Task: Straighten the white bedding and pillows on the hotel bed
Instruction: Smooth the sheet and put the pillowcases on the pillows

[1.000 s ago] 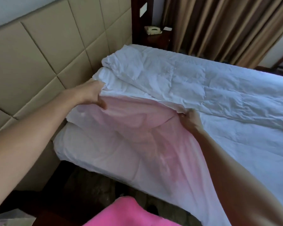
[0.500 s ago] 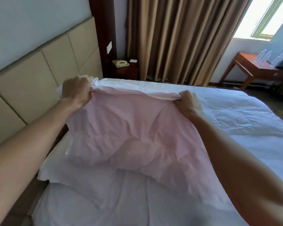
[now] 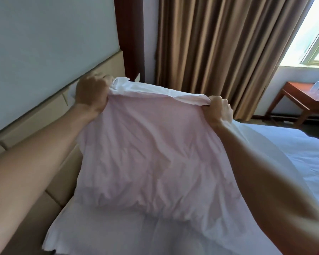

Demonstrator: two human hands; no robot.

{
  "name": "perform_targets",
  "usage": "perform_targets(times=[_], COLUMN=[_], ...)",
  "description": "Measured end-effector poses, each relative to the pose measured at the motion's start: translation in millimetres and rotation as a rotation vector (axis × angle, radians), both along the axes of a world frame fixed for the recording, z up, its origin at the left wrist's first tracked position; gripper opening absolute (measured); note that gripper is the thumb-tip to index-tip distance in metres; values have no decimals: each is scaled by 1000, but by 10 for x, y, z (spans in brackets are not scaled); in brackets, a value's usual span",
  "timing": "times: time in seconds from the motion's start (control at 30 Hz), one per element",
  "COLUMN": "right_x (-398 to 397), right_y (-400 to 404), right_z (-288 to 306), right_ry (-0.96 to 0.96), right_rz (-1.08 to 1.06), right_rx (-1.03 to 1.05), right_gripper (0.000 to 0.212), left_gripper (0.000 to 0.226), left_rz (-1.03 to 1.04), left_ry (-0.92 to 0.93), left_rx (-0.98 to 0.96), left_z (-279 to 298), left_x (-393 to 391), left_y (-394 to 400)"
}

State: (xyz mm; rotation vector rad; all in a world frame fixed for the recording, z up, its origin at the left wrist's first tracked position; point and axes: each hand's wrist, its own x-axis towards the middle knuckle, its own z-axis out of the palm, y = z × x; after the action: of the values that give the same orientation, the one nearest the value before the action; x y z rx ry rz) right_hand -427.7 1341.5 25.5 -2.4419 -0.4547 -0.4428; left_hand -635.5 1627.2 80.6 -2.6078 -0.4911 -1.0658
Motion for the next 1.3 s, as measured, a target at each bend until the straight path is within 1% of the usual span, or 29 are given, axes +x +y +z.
perform_targets(times=[0.17,0.27,0.4,0.5,0.57,0.67,0.77,0.87,0.93,0.97,1.03,1.07,1.1,1.17,1.2,1.23,1.27,1.3], right_x=[735,1410,2283,2822,3051,3256,3401,3515,3573,3598,3643,3654,3648,3610,3567,3501,3426,3340], right_y=[382,764,1267,1528,1616,1659,1659,1647,1643,1637,1636,1624,1600,1537,1499,1458,1414,1354], right_z=[-106,-91,-16,-187,-423,-788,-1061,-1272,-1391,-1455,-1583,-1656,-1717,-1837,-1884,-1916,-1951,-1980], right_ry=[10,-14,-49,-5,60,161,252,328,366,377,365,367,375,427,457,492,522,557], right_rz=[53,108,177,203,217,218,231,253,280,289,282,270,260,269,283,293,294,286], right_rx=[-39,-47,-13,-18,-52,-61,-66,-80,-73,-70,-104,-133,-164,-203,-211,-217,-224,-231], right_gripper=[20,21,21,23,22,16,15,14,16,17,14,15,21,34,33,27,22,22], left_gripper=[20,15,22,13,19,19,25,22,24,28,22,24,37,67,69,60,44,27], left_rz=[60,122,237,317,364,402,461,542,582,605,634,625,601,581,586,584,569,552], left_ry=[45,37,12,92,173,259,361,522,563,566,540,523,511,532,557,596,645,705], left_rx=[-69,-102,-74,-97,-144,-207,-281,-350,-405,-393,-271,-238,-246,-353,-408,-448,-487,-539], left_z=[-80,-140,-131,-191,-310,-541,-755,-820,-846,-867,-906,-919,-944,-977,-1022,-1082,-1157,-1227], left_x=[603,1157,1913,2348,2549,2756,2917,3098,3229,3290,3391,3419,3432,3410,3377,3328,3256,3160], left_y=[263,563,976,1171,1246,1251,1272,1260,1255,1249,1249,1215,1187,1072,998,926,864,794])
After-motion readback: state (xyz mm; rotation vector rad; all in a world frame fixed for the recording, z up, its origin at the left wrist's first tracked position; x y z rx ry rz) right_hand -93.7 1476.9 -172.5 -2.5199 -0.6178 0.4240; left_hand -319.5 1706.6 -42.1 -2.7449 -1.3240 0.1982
